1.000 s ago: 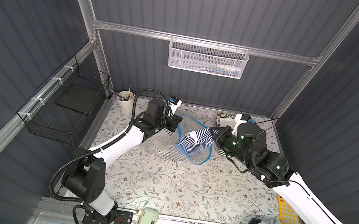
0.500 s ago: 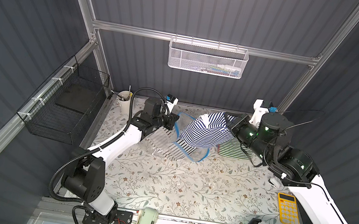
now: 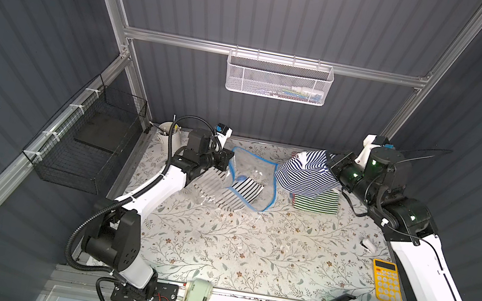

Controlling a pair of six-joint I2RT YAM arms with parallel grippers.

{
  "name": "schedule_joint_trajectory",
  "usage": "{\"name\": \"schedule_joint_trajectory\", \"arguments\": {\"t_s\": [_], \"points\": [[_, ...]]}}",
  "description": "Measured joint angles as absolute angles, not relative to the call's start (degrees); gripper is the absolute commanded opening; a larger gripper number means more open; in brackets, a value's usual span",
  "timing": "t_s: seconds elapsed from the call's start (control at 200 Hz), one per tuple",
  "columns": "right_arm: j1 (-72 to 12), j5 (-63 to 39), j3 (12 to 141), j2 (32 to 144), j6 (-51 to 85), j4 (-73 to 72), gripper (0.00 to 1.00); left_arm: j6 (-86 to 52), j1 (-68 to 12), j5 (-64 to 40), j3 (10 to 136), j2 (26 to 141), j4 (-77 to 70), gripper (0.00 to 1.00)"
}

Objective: Take the tank top out of the vacuum bag
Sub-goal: Take out the tank top from the vacuum bag, then place the tank top on the tank top.

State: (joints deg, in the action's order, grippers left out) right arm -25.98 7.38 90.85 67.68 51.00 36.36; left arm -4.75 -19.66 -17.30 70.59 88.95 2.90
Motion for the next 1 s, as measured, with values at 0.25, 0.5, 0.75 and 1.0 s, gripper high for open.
{"name": "schedule_joint_trajectory", "arguments": {"t_s": [0.25,0.5,0.75,1.0], "points": [[-18.39,1.93,83.9,69.71,47.16,32.77,0.0,-4.73,-19.49,-16.91,70.59,88.97,2.94,0.0],[-8.71,-5.13,84.55,75.11,40.56,28.34,0.0,-4.51,-18.63,-16.84,70.59,89.03,2.96,0.0],[-3.44,-11.07,87.68,83.74,33.08,23.33,0.0,-3.27,-18.63,-15.97,70.59,90.0,3.33,0.0],[-2.37,-12.64,93.58,89.67,26.63,19.99,0.0,-1.69,-18.63,-14.31,70.59,90.91,4.29,0.0]]}}
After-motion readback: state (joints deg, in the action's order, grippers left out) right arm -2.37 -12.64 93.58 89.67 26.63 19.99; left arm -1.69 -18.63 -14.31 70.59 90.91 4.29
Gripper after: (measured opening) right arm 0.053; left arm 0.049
